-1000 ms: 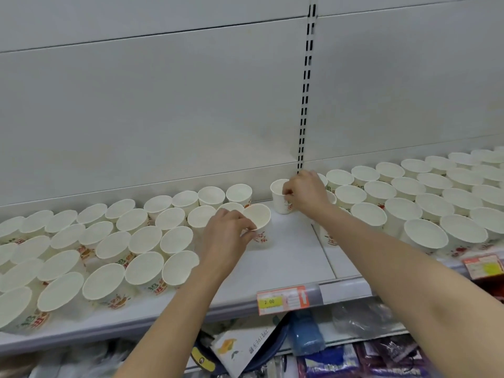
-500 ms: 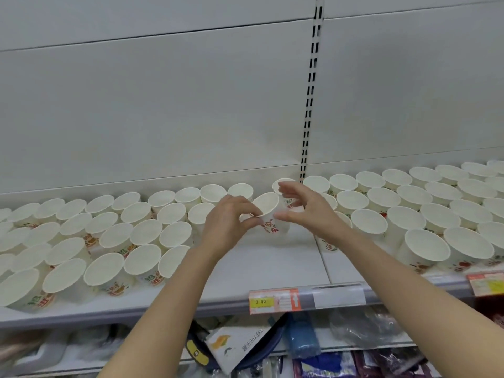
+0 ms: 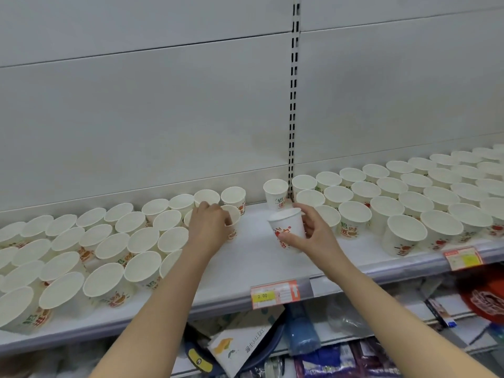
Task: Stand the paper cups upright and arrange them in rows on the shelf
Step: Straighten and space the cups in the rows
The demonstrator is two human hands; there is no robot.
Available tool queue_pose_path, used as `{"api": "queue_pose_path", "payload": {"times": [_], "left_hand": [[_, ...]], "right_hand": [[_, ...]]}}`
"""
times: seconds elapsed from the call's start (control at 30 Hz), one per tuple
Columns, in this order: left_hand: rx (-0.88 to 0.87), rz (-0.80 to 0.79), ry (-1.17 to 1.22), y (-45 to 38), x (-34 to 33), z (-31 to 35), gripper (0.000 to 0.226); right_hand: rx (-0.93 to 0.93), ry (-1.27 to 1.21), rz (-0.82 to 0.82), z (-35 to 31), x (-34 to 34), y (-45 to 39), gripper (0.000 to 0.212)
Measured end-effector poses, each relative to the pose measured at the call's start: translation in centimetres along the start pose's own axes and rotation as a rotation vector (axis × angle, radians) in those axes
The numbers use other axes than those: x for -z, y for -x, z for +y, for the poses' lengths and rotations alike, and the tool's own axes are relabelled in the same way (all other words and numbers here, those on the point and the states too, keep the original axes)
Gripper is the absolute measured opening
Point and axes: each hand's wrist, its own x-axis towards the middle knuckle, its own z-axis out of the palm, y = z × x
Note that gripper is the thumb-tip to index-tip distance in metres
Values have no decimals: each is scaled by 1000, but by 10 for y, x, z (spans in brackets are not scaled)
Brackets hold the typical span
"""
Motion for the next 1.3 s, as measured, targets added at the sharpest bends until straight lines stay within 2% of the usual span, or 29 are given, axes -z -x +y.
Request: {"api": "queue_pose_path", "payload": {"times": [0.1,0.2,0.33,0.43,0.57,0.73,0.93,1.03,1.13,1.3], "left_hand": [[28,92,313,4,-1,9,11],[20,56,595,21,1,31,16],[-50,-51,672,37,0,57,19],[-76,-45,731,46,0,78,18],[-84,-44,783,50,3,117,41],[-22,-9,814,45,4,171,61],[45,14,774,55,-7,196,55],[17,34,764,58,-5,193,55],[-17,4,710,60,1,189,44],[24,-23,607,60,8,185,25]], "right_hand": [[-8,-3,79,4,5,18,71],[-1,11,169,11,16,35,72],[22,16,295,12,39,58,70],[51,58,409,12,64,71,68],[50,184,502,13,93,71,69],[59,373,480,24,113,60,73],[85,503,322,44,125,51,80],[99,567,248,46,129,50,84],[153,680,223,46,135,55,75],[463,933,254,42,148,51,50]]}}
